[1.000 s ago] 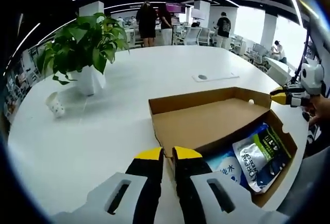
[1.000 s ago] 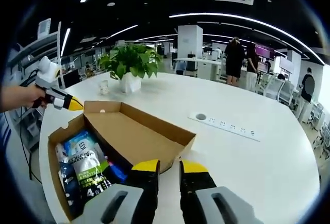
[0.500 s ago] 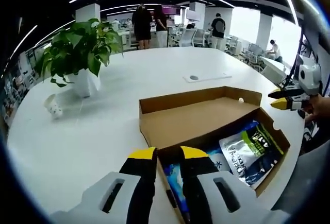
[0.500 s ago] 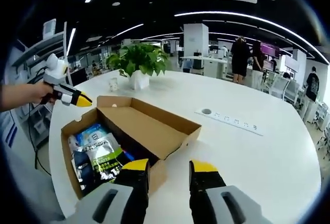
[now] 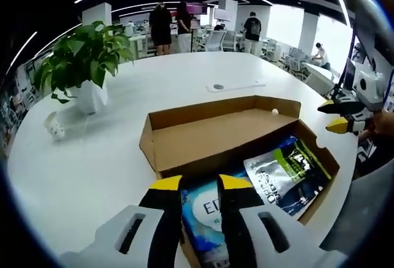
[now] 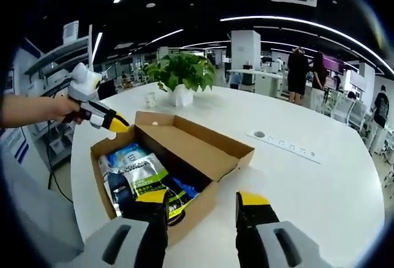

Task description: Operate the shoe box by opening the lid, removing the specified soft item, and placing it in the target area until the item is outside and the box remains undamaged.

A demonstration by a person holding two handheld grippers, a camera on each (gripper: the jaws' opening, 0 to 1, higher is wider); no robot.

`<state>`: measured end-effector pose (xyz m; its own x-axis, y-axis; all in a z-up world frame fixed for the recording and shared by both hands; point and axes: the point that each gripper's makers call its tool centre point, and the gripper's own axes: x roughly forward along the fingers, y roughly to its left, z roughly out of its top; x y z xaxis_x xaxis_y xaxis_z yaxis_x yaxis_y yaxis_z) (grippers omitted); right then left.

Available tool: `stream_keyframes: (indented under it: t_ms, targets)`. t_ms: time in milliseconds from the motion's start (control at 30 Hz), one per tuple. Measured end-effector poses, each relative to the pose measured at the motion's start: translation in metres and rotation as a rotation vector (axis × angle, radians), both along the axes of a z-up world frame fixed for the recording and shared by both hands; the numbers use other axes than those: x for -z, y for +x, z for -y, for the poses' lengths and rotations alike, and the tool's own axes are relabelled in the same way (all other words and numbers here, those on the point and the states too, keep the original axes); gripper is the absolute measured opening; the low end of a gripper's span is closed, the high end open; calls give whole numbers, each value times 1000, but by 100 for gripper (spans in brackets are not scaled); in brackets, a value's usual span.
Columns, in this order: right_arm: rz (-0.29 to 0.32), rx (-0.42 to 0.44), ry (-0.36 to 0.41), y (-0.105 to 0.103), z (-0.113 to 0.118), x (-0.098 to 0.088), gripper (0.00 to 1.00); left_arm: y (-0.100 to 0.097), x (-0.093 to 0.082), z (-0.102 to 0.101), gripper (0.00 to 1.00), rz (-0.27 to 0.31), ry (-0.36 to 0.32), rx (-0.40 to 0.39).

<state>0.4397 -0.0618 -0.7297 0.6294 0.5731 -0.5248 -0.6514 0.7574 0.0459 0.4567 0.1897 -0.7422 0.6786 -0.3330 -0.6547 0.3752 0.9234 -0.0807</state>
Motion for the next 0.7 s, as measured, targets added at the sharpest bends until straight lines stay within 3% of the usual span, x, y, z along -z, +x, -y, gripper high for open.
stream_keyframes:
  t_ms: [367, 700]
  targets:
    - [-7, -36, 12, -19, -3, 1, 51, -11, 12, 25, 25, -39, -36, 45]
    - [-1, -61, 17, -29, -4, 0, 58, -18, 24, 47, 30, -97, -116, 69]
